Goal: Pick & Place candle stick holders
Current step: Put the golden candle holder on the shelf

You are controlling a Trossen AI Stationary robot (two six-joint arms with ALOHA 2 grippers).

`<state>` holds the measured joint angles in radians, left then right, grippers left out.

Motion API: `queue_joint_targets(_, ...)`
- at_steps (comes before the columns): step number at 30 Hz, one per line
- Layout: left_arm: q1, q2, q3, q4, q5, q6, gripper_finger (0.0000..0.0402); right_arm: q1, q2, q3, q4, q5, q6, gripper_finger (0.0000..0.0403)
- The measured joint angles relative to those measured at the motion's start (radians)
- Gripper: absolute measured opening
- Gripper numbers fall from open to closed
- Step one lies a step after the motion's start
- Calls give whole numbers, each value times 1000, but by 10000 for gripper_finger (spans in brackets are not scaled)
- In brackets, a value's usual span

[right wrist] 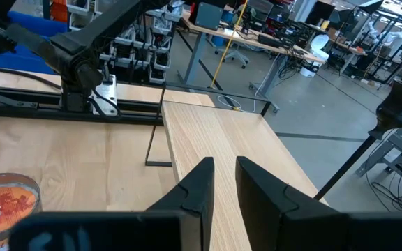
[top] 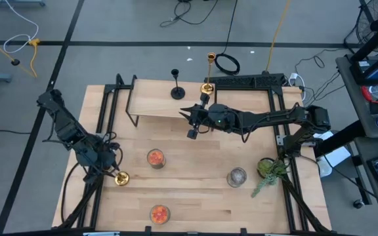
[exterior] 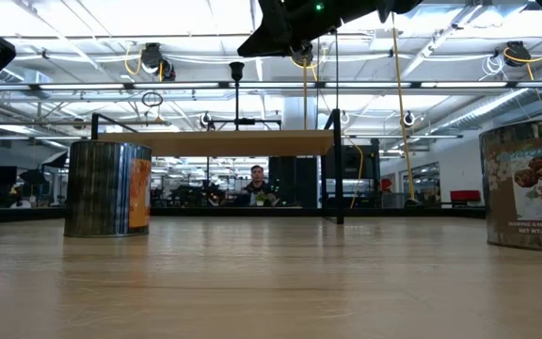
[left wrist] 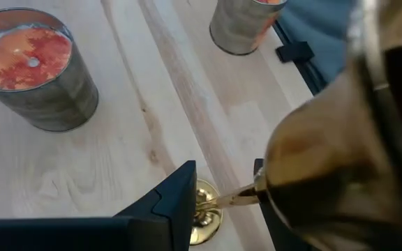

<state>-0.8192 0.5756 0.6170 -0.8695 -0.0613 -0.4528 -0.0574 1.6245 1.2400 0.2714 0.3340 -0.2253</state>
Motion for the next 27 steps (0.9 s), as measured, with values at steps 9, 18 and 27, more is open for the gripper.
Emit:
queue_joint_targets(9,0,0,0,0,8,85,125,0,0,0,0,0,0,55)
queue_joint_targets(18,1,0,2,9,-6,130,17,0,0,0,0,0,0,55)
queue_joint_targets(27,20,1,32,192,-278,242,15,0,0,0,13,0,0,55)
